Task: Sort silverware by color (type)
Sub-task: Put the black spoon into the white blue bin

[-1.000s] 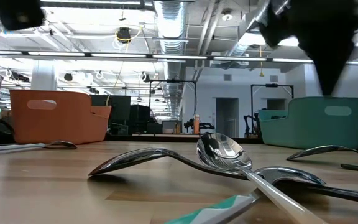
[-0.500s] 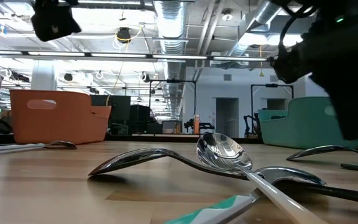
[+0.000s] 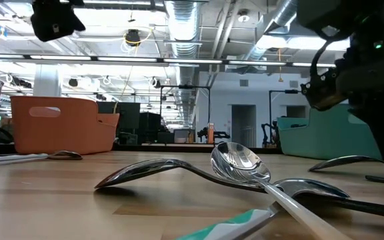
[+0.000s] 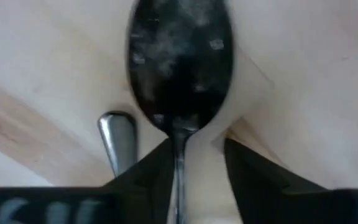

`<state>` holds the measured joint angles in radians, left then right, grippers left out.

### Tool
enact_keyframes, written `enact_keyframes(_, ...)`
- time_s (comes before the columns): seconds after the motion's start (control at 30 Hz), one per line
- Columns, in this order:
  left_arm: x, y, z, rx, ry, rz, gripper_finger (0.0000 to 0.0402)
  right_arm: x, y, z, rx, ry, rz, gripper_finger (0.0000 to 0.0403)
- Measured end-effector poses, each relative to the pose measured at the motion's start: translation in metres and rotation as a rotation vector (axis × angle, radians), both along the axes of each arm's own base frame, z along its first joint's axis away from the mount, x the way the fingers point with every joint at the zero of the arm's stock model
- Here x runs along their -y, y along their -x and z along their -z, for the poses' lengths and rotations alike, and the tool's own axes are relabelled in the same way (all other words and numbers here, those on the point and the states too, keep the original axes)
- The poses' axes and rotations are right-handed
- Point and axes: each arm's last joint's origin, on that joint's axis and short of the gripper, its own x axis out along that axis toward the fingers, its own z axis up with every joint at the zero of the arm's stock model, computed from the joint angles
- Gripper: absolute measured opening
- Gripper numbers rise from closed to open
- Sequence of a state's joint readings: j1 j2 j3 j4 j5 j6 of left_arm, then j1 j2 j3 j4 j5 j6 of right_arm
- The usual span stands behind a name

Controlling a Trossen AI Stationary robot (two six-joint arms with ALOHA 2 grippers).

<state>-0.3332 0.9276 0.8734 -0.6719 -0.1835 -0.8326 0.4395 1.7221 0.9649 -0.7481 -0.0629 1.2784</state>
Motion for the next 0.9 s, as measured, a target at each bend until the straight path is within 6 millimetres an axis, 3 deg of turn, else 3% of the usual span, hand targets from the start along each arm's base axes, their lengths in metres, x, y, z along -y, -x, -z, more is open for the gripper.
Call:
enact_keyframes(0.3, -0.018, 0.030, -0.022, 0.163, -0.054, -0.147, 0.0174, 0.028, -0.008, -0.001, 0.005, -0.018, -0.045, 0.0021)
enact_keyframes(0.5, -0.026, 0.036, -0.026, 0.205, -0.096, -0.232, 0.0174, 0.063, -0.029, -0.033, 0.193, 0.041, -0.044, 0.0023)
enact_keyframes(0.63, -0.030, 0.035, -0.026, 0.203, -0.115, -0.254, 0.0174, 0.094, -0.031, -0.062, 0.328, 0.079, -0.015, 0.0017)
enact_keyframes(0.77, -0.034, 0.035, -0.026, 0.202, -0.119, -0.283, 0.0174, 0.132, -0.016, -0.097, 0.450, 0.152, 0.051, 0.0017)
enact_keyframes(0.9, -0.038, 0.034, -0.026, 0.200, -0.120, -0.309, 0.0174, 0.171, 0.016, -0.130, 0.517, 0.254, 0.138, 0.0017)
